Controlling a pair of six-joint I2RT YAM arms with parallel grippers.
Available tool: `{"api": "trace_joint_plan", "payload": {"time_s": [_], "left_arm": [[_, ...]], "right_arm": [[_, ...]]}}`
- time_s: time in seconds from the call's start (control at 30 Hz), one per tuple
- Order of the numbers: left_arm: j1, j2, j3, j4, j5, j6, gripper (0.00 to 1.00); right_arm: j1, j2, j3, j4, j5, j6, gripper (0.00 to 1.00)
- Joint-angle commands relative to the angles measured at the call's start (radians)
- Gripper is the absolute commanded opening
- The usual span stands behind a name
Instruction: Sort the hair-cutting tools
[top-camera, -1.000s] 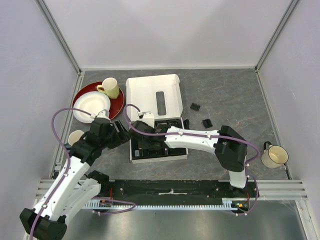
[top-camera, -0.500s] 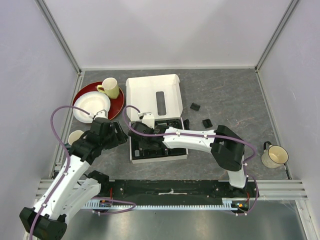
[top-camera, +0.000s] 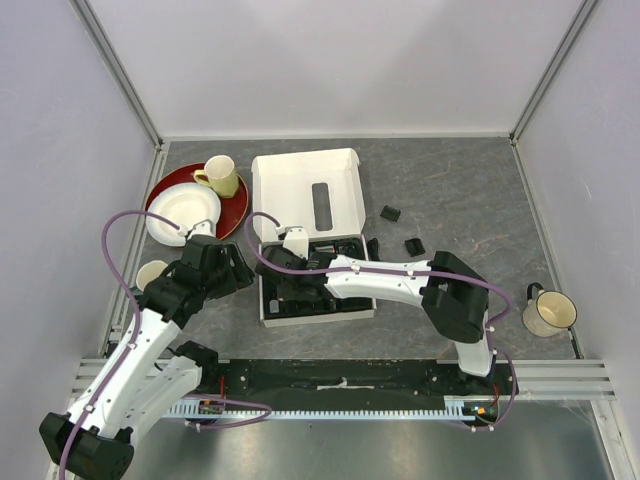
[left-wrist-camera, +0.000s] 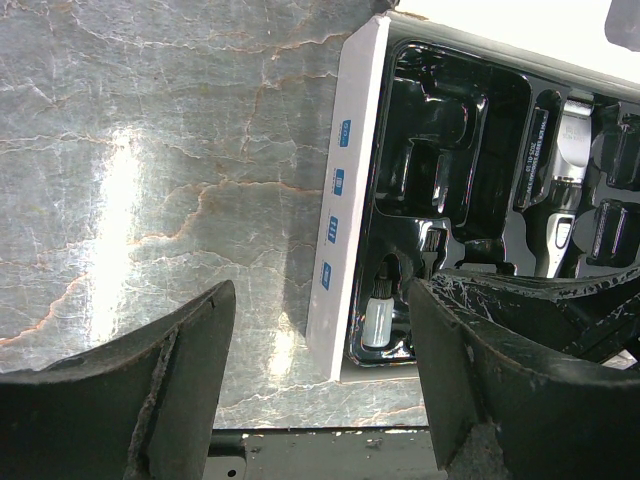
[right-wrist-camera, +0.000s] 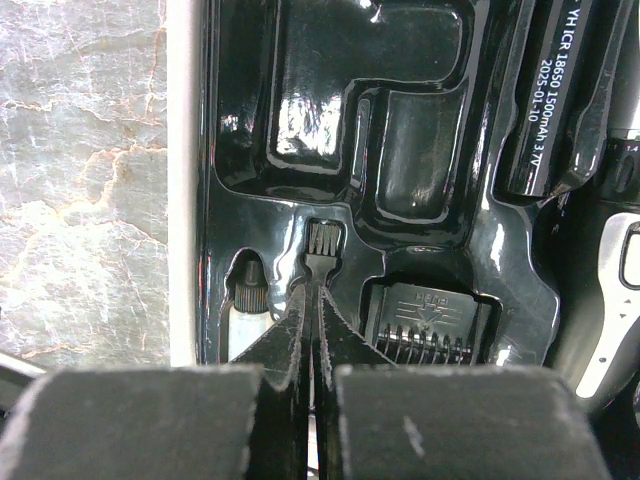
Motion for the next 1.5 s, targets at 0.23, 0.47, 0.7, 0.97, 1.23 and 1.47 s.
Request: {"api": "trace_joint_plan", "payload": {"time_s": [0.23,0.47,0.7,0.97,1.23,1.47], "left_arm": [[-0.002,-0.009,0.017,0.022,-0.024,0.035,0.77],[0.0,-0.01,0.017,0.024,-0.024,0.035,0.77],[-0.002,-0.014,0.016,0.025,-0.021,0.036,0.77],[-0.002,-0.021,0.013,0.031,-0.018,0.036,0.77],[0.0,-0.024,0.011,0.031,-0.015,0.039,0.77],[0.0,-0.029,0.011,0.033,-0.017,0.039,0.77]], "right_arm": [[0.007,-0.006,-0.009,-0.013,-0.001,0.016,0.0],[0.013,-0.016,-0.024,-0.022,-0.038,0.009,0.0],[0.031,-0.02,-0.044,-0.027,-0.05,0.006,0.0],[0.043,-0.019,-0.059,-0.05,-0.041,0.012,0.0],[0.049,0.007,0.019,-0.116,0.004,-0.046,0.0],[0.062,-0.048,0.065,-0.113,0.041,-0.115,0.0]]}}
